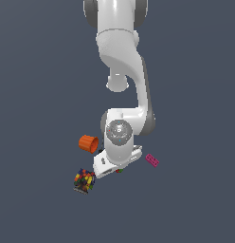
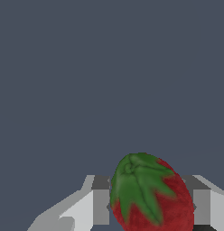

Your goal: Pick up a designated object from a clutter of objects.

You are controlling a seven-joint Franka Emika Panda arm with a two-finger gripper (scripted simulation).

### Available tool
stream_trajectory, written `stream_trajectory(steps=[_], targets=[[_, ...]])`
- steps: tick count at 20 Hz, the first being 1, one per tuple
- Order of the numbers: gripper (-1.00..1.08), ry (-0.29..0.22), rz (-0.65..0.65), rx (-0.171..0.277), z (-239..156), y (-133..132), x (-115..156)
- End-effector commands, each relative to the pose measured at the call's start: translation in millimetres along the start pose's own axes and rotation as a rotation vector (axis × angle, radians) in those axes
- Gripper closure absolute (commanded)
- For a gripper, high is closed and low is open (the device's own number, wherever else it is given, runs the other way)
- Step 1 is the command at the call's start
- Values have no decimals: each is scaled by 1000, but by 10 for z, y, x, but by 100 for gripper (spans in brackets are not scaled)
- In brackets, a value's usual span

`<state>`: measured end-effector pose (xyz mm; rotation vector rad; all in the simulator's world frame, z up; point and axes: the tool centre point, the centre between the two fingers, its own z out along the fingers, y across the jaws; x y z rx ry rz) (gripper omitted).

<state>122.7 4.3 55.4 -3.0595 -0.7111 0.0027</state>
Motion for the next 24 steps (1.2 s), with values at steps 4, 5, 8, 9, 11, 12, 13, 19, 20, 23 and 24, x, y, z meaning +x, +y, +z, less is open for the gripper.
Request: stream_trajectory(steps=[4, 5, 8, 9, 11, 12, 13, 19, 20, 23, 24], targets=[[108, 1, 1, -1, -419, 145, -165], [108, 1, 1, -1, -515, 177, -204], [108, 1, 1, -1, -835, 285, -331], [108, 1, 1, -1, -947, 323, -376], [108, 1, 1, -1, -1171, 399, -464], [108, 2, 0, 0, -1284, 436, -508], [108, 2, 0, 0, -1396, 474, -552], [108, 2, 0, 0, -2067, 702, -809], [108, 2, 0, 0, -2178, 740, -851], [108, 3, 0, 1, -2509, 855, -975], [108, 3, 0, 1, -2618, 893, -1015]])
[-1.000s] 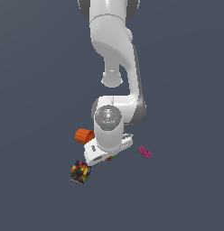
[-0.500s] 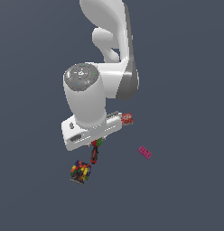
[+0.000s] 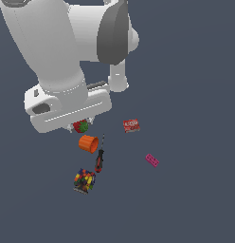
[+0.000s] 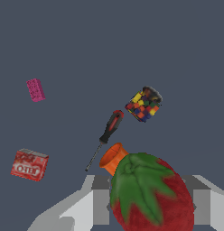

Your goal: Pick up a designated object from a clutter of objects.

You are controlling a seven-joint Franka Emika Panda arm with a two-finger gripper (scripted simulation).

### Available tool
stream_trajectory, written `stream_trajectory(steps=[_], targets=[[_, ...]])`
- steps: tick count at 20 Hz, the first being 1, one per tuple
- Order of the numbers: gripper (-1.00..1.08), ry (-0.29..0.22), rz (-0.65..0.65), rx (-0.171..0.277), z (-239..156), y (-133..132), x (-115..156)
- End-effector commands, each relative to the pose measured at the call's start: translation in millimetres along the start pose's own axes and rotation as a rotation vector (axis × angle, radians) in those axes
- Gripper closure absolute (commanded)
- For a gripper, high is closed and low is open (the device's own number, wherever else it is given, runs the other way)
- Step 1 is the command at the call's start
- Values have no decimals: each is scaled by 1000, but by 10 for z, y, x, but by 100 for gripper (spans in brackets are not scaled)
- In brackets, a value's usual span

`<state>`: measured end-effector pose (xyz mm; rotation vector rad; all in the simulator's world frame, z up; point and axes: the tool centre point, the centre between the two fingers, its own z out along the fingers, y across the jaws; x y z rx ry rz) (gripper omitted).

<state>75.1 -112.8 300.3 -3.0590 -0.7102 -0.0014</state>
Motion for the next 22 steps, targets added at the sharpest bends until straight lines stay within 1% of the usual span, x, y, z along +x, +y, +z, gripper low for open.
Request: stream_trajectory(steps=[1, 6, 11, 16, 22], targets=[[108, 0, 0, 1, -278, 93, -106], [108, 0, 0, 0, -765, 269, -277], [108, -1, 0, -1, -1099, 398, -388], [108, -1, 0, -1, -1290, 478, -446], [108, -1, 0, -1, -1361, 509, -464]])
